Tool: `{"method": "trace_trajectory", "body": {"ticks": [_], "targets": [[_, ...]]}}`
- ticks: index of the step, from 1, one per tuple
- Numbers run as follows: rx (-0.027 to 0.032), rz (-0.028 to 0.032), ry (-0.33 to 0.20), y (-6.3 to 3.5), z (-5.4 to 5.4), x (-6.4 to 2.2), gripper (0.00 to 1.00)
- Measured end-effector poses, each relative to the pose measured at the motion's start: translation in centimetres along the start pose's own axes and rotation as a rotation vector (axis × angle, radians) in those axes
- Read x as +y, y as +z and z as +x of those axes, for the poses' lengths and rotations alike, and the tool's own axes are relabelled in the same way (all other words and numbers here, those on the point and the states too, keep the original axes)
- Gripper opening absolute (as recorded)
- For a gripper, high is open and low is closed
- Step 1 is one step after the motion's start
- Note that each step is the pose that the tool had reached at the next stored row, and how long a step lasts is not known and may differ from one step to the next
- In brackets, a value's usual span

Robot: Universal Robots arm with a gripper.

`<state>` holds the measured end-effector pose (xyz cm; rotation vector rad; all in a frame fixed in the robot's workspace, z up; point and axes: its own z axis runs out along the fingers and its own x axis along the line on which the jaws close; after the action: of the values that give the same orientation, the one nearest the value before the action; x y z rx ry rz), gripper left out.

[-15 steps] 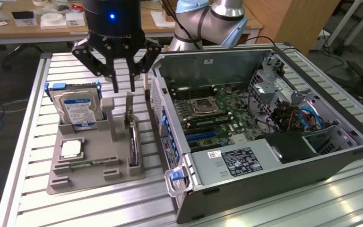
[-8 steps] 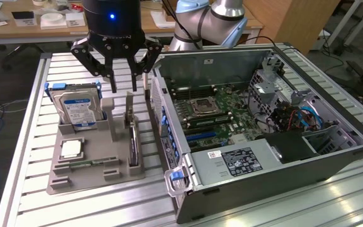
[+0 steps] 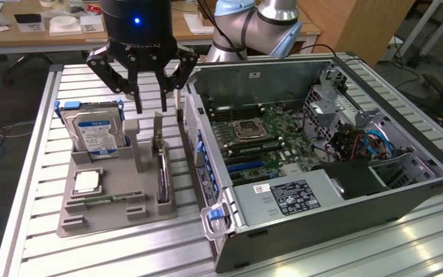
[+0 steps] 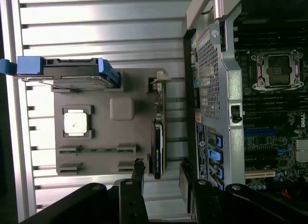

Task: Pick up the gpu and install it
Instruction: 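Pick up the gpu and move the gpu toward the slot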

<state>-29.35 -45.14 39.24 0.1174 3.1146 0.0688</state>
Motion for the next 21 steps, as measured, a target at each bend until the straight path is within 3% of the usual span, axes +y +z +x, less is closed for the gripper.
{"method": "trace_trajectory", "body": {"ticks": [15,21], "targets": [[0.0000,0.0000,0.000,2.49,0.1,-0.11,0.43],[0.0000,0.0001,0.000,2.64,0.1,-0.12,0.43]]}}
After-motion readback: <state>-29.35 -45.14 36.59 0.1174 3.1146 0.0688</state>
